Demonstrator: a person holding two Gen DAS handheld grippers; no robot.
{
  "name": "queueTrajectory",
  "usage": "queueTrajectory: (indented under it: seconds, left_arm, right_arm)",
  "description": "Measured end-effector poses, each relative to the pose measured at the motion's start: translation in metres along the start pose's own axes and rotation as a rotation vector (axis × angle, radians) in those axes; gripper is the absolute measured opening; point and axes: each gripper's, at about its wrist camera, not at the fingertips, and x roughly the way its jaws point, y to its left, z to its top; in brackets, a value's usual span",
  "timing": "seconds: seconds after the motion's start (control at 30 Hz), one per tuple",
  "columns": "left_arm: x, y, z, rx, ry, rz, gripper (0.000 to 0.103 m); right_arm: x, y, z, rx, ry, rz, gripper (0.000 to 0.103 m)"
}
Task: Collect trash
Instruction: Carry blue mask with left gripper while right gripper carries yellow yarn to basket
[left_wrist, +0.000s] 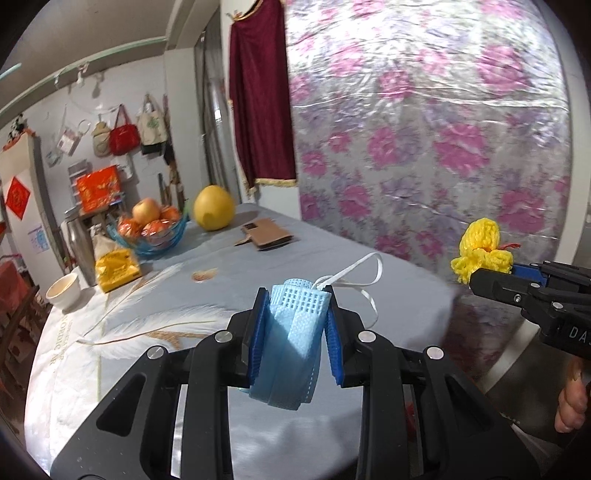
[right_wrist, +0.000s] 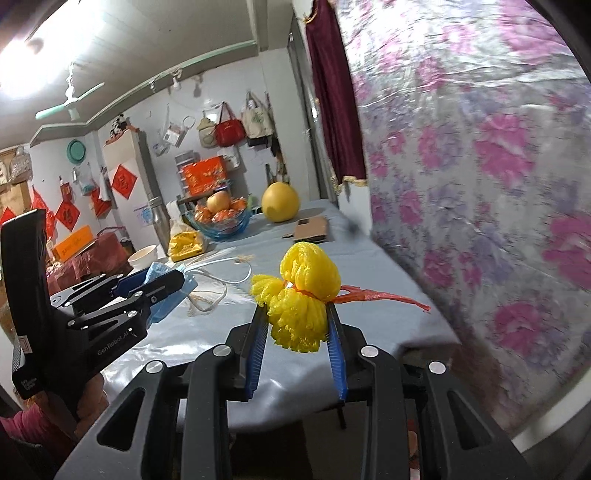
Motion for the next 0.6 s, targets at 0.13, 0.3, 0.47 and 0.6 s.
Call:
queueTrajectory:
  seconds: [0.13, 0.3, 0.47, 0.6]
  left_arm:
    - [0.000, -0.029, 0.000, 0.019, 0.009, -0.051, 0.030]
    - [0.007, -0.066, -0.003, 0.068, 0.032, -0.101, 0.030]
    - [0.020, -0.101, -0.009, 0.122, 0.066, -0.144, 0.030]
    - [0.036, -0.132, -0.017, 0.167, 0.107, -0.185, 0.030]
  right_arm:
    - [-0.022, -0.019, -0.009, 0.018, -0.017, -0.034, 0.031]
    - [-0.042, -0.046, -0.024, 0.051, -0.020, -0.082, 0.031]
    - [-0.051, -0.084, -0.043, 0.111, 0.001, -0.132, 0.031]
    - [-0.052, -0.114, -0.062, 0.159, 0.030, -0.164, 0.031]
